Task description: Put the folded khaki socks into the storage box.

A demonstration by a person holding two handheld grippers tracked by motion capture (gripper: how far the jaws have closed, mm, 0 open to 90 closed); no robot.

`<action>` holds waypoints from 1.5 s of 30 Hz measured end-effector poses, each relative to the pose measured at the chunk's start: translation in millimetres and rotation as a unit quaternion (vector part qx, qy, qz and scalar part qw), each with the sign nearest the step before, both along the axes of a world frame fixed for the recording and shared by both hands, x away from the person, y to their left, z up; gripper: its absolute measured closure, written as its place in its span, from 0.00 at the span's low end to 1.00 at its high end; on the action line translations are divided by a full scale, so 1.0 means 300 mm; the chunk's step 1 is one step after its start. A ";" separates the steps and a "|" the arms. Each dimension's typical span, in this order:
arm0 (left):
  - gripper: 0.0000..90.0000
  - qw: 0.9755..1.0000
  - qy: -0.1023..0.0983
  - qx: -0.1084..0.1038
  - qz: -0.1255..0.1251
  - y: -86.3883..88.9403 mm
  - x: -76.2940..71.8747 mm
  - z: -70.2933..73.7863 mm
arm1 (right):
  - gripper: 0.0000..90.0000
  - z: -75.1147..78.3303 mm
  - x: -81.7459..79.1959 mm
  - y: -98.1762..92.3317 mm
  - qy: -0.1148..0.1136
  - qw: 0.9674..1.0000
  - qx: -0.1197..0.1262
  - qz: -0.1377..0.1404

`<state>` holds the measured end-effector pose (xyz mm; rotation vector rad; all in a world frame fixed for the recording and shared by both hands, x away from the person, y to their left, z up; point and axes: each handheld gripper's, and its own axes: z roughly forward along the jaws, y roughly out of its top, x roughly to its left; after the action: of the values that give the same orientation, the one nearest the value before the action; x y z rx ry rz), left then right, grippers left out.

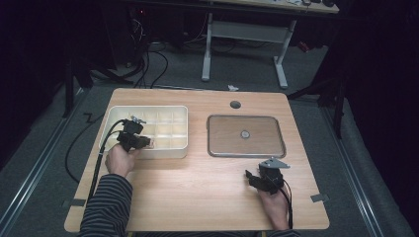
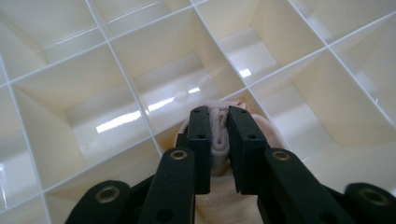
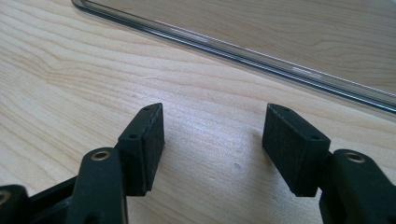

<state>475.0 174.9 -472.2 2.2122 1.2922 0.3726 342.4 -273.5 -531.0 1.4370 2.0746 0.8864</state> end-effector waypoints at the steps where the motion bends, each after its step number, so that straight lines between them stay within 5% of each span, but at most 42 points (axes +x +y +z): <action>1: 0.86 1.000 0.001 -0.004 0.001 0.001 -0.001 0.001 | 0.43 0.000 0.000 0.000 0.000 1.000 0.000 0.000; 15: 0.56 0.998 -0.008 -0.066 0.000 0.033 -0.023 0.009 | 0.43 0.000 0.000 0.000 0.000 1.000 0.000 0.000; 23: 0.52 0.995 -0.023 -0.095 0.017 0.052 -0.037 0.039 | 0.43 0.000 0.000 0.000 0.000 1.000 0.000 0.000; 30: 0.48 0.995 -0.033 -0.092 0.029 0.060 -0.053 0.058 | 0.43 0.000 0.000 0.001 0.000 1.000 0.000 0.000; 45: 0.50 0.993 -0.048 -0.107 0.013 0.078 -0.111 0.112 | 0.43 0.000 0.000 0.000 0.000 1.000 0.000 0.000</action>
<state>441.8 198.3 -438.6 1.9766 1.2484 0.3306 342.4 -273.4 -531.0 1.4370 2.0749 0.8866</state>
